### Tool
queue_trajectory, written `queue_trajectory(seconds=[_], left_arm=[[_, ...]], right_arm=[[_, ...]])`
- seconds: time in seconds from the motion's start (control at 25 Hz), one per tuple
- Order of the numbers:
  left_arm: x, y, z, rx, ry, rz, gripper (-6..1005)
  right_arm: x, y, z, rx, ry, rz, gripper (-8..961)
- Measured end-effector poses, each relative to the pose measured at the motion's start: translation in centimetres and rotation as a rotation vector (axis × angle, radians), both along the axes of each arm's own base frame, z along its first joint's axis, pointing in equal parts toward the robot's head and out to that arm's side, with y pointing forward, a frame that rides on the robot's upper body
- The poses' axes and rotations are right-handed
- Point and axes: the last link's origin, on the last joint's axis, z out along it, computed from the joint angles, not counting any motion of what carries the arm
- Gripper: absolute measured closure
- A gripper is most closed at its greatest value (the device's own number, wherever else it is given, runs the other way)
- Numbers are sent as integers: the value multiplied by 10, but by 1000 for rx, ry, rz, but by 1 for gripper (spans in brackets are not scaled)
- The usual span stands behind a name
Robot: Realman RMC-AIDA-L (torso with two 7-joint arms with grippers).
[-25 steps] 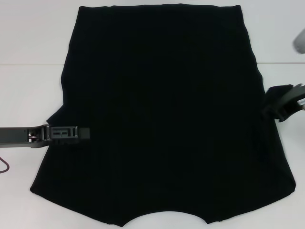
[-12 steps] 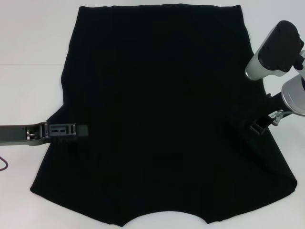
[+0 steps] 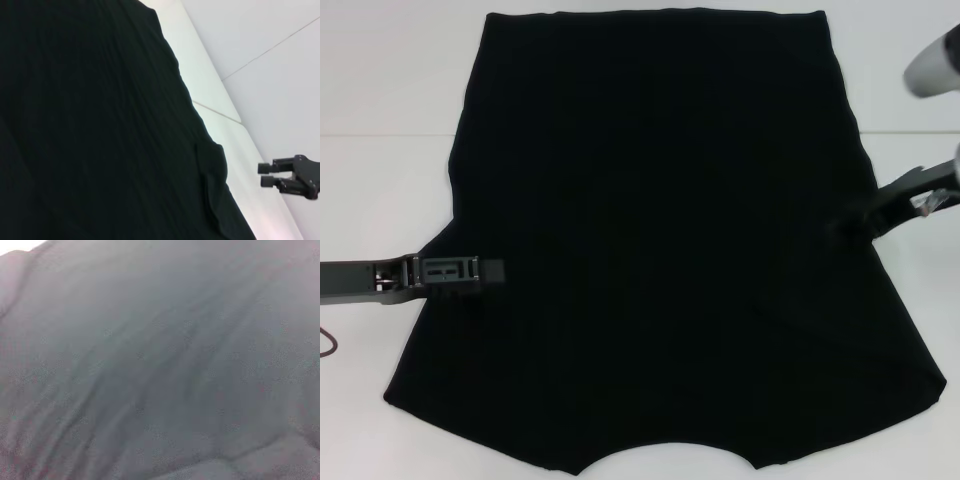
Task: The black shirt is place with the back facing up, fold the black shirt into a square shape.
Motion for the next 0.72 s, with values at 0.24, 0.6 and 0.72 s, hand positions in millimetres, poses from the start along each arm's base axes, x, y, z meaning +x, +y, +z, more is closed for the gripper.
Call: queue_trajectory(seconds=[0.24,0.6,0.72], left_arm=[[-2,-8,2,-32,-15,-2,317],[-37,-42,34,-58,33,124,317],[-48,-50,33,-91,86,184,363]], right_arm=[[32,5,28,167,226,-255,521],[65,-15,55,149,704,-521,137],[69,-19,56,146,719,-535,92]])
